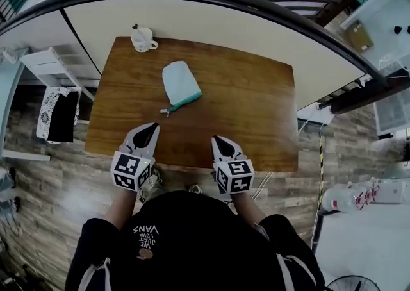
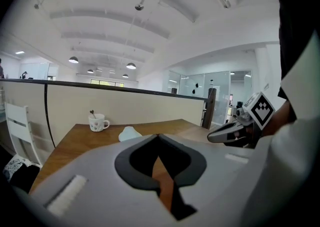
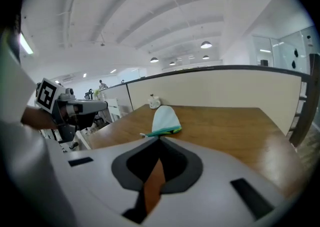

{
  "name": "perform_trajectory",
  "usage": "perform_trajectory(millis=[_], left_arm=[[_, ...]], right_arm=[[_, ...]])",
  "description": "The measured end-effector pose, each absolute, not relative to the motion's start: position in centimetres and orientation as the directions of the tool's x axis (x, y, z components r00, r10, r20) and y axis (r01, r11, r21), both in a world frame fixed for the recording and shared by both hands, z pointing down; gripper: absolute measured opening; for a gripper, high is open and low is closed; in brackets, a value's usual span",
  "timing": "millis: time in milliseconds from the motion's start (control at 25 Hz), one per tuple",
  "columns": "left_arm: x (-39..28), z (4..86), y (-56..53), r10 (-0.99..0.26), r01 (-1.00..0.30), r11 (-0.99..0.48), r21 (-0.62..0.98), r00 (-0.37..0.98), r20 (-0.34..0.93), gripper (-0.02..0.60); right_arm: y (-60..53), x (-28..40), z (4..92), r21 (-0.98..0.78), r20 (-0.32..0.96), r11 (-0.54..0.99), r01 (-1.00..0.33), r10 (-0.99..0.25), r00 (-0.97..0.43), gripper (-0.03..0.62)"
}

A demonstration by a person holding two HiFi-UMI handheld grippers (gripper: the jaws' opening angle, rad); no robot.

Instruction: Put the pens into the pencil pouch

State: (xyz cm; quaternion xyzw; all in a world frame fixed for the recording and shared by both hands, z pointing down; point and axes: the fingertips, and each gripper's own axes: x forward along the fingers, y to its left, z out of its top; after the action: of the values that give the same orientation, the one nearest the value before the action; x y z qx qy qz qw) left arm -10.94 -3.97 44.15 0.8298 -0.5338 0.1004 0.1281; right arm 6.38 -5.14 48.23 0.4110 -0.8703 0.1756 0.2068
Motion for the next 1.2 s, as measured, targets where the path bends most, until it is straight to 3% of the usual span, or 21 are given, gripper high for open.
perform_trajectory(millis=[680, 1200], left_arm=[[-3.5, 46.9, 3.6, -0.868, -0.939, -0.327, 0.11, 0.344, 0.358, 0.011], [-0.5, 47.6, 5.7, -0.871, -0.94, -0.335, 0.059, 0.333, 0.362, 0.012]], right_arm=[[-1.4, 11.1, 49.3, -0.139, 0.521, 0.734, -0.665, -0.517, -0.679, 0.012], [0.5, 12.4, 50.3, -0.135, 0.543, 0.739, -0.66, -0.502, -0.674, 0.012]])
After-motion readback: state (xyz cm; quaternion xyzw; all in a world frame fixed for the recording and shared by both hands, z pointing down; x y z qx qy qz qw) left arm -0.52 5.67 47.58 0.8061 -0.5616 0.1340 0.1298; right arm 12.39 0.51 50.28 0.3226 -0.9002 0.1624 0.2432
